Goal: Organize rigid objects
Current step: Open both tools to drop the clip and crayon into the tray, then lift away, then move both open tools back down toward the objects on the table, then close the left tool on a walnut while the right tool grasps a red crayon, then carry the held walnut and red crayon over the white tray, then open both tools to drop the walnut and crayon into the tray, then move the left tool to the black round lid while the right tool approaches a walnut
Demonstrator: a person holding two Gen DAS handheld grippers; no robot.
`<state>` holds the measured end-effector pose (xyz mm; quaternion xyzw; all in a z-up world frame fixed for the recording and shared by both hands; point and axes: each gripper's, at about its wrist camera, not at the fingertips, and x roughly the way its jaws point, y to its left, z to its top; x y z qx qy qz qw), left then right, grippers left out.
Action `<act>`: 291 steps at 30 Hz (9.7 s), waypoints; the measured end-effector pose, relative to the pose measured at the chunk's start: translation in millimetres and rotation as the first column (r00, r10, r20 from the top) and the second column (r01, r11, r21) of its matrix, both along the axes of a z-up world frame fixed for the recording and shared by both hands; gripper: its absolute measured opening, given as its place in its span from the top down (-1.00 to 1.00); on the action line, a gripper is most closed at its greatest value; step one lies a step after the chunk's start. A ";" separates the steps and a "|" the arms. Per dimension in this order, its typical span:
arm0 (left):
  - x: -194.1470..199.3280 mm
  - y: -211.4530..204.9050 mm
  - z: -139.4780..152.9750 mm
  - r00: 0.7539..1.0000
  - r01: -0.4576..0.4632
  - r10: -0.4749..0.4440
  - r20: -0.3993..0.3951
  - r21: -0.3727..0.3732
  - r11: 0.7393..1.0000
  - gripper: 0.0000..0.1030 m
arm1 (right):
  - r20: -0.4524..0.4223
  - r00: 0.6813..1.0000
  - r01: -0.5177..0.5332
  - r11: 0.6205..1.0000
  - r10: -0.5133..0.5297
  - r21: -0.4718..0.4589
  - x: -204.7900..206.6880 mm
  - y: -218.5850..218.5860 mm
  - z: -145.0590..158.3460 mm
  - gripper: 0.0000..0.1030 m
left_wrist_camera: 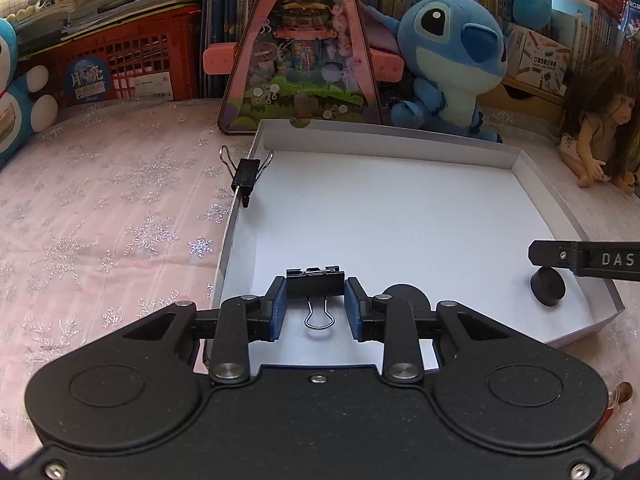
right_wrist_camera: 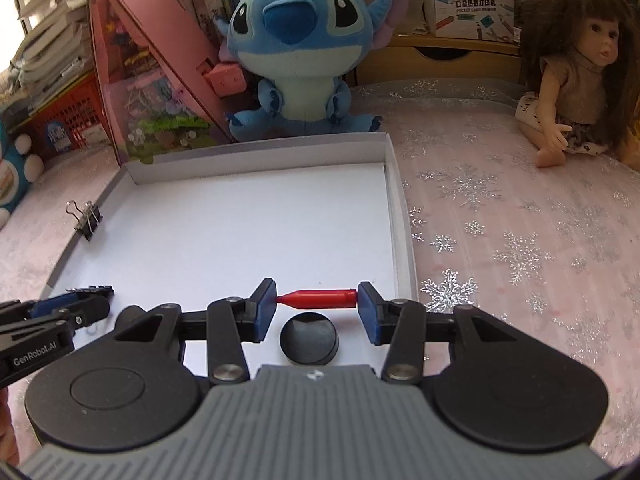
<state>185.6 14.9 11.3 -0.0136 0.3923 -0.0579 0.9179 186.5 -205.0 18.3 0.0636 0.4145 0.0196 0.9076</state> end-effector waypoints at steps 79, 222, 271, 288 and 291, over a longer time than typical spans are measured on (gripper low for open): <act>-152.5 16.5 -21.5 0.974 0.016 -0.023 0.227 0.035 0.999 -0.60 | 0.318 0.937 -0.107 0.986 0.144 -0.131 -175.7 0.7 -21.8 -0.77; 53.7 -9.7 12.0 0.998 0.053 -0.053 -0.025 0.003 0.999 0.57 | 0.013 1.000 -0.027 1.000 0.027 0.016 11.5 -4.7 9.7 0.04; -46.2 13.7 41.5 0.987 0.102 -0.093 0.133 -0.066 0.993 -0.22 | 0.269 0.957 -0.091 0.993 0.109 -0.076 -79.2 -18.5 19.2 -0.77; -144.0 -10.6 26.4 0.954 0.258 -0.250 0.162 -0.025 0.966 -0.31 | 0.318 0.927 -0.160 0.976 0.200 -0.148 -157.2 -8.1 9.9 -0.81; -156.2 -15.0 20.4 0.949 0.276 -0.271 0.162 -0.006 0.961 -0.32 | 0.319 0.925 -0.165 0.975 0.206 -0.151 -167.0 -6.6 5.0 -0.83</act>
